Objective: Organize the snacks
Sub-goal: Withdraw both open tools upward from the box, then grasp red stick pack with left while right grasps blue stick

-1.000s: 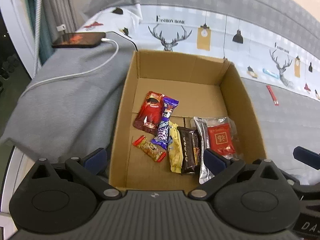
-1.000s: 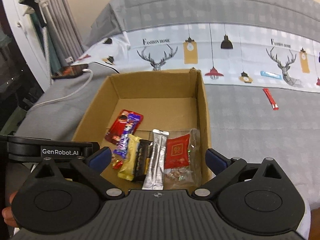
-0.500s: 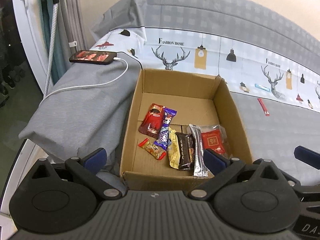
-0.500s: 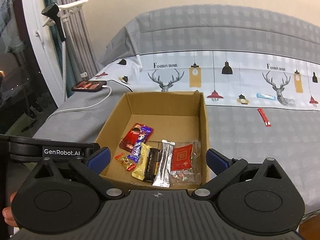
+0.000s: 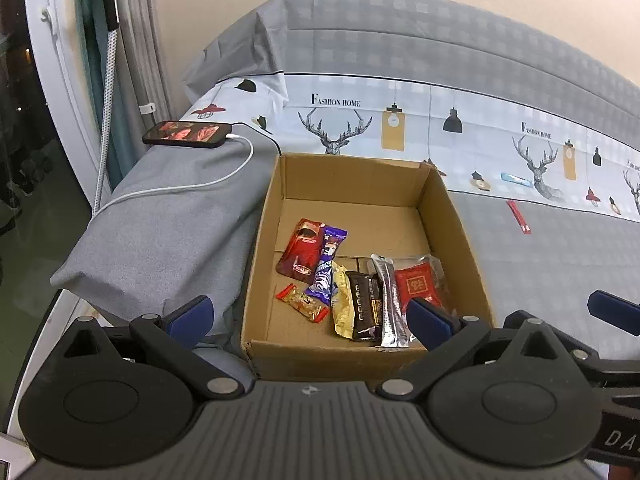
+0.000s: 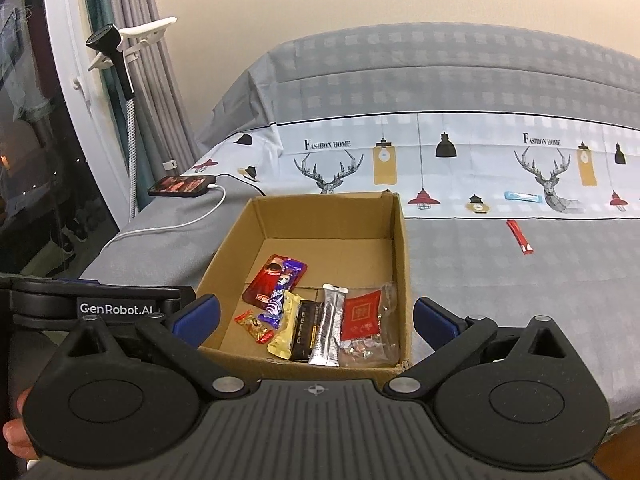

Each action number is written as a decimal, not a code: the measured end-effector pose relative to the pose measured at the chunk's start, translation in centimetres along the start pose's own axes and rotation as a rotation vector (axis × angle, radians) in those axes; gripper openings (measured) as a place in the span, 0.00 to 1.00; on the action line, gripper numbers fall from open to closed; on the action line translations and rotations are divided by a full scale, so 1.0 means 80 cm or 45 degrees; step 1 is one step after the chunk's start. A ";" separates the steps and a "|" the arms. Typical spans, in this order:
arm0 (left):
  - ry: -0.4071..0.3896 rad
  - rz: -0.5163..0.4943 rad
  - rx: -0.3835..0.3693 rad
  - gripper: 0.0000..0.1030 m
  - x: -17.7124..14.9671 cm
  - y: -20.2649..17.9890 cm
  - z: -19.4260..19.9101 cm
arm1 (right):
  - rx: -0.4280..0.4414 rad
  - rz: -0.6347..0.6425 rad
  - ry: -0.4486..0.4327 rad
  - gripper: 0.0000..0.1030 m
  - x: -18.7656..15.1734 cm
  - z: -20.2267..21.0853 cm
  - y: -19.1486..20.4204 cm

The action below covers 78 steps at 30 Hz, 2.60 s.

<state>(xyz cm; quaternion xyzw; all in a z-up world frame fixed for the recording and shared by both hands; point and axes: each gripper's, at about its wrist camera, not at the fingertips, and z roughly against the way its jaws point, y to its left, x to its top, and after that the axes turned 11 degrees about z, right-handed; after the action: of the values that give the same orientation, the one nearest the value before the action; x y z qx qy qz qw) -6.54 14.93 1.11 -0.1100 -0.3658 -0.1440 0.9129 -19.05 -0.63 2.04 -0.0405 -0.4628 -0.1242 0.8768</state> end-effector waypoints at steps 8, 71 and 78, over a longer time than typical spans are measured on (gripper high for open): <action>0.002 -0.037 0.000 1.00 0.001 -0.015 0.000 | -0.006 -0.037 -0.014 0.99 -0.005 0.004 -0.010; 0.480 -0.210 -0.105 0.16 0.085 -0.487 -0.587 | -0.361 0.171 0.143 0.99 0.004 -0.512 -0.623; 0.488 -0.164 -0.159 0.14 0.093 -0.478 -0.591 | -0.333 0.374 0.198 0.99 0.052 -0.606 -0.616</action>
<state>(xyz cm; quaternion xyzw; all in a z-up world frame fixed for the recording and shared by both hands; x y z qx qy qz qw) 15.57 -36.68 -23.52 -0.1134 -0.1819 -0.2427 0.9461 9.51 -57.98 -24.29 -0.2113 -0.3626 -0.0569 0.9059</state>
